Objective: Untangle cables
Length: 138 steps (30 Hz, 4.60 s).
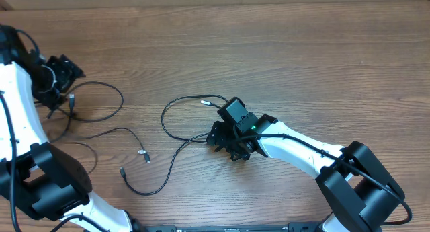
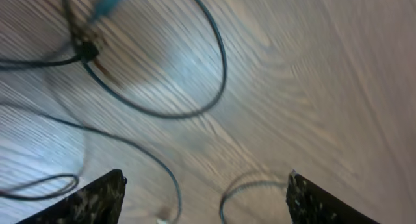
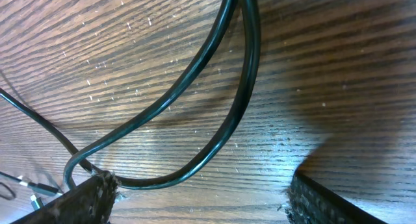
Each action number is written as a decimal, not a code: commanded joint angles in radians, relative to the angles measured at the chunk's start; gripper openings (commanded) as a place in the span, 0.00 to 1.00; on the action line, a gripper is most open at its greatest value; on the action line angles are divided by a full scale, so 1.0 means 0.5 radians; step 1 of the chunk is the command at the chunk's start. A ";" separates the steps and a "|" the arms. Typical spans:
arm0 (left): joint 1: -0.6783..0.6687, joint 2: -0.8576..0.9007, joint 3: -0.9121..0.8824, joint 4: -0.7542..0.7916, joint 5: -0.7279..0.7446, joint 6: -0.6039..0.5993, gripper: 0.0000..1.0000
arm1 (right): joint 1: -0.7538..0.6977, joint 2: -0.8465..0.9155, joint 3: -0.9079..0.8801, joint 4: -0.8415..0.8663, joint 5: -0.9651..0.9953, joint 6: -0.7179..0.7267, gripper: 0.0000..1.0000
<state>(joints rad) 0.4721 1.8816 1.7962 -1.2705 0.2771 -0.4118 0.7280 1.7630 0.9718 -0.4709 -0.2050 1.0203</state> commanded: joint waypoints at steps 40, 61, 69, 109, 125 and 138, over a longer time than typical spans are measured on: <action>-0.446 0.009 -1.202 0.508 -0.525 -0.278 0.04 | 0.004 0.013 -0.006 -0.011 0.027 -0.008 0.89; -0.235 0.002 -0.629 0.386 -0.642 -0.269 0.54 | 0.004 0.013 -0.006 -0.005 0.028 -0.008 0.90; -0.269 0.003 -0.630 0.338 -0.562 -0.270 1.00 | 0.004 0.013 -0.006 -0.005 0.027 -0.008 0.90; -0.307 0.003 -0.630 0.351 -0.549 -0.270 1.00 | 0.004 0.013 -0.006 -0.005 0.027 -0.007 0.92; -0.307 0.003 -0.630 0.351 -0.549 -0.270 1.00 | 0.003 0.011 -0.005 -0.006 0.004 -0.017 0.53; -0.307 0.003 -0.630 0.351 -0.549 -0.270 1.00 | 0.003 -0.137 0.207 -0.003 -0.034 -0.225 0.24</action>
<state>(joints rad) 0.3210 1.8820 1.4616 -1.0954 -0.0002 -0.5480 0.7280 1.7454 1.0111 -0.4782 -0.2211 0.9222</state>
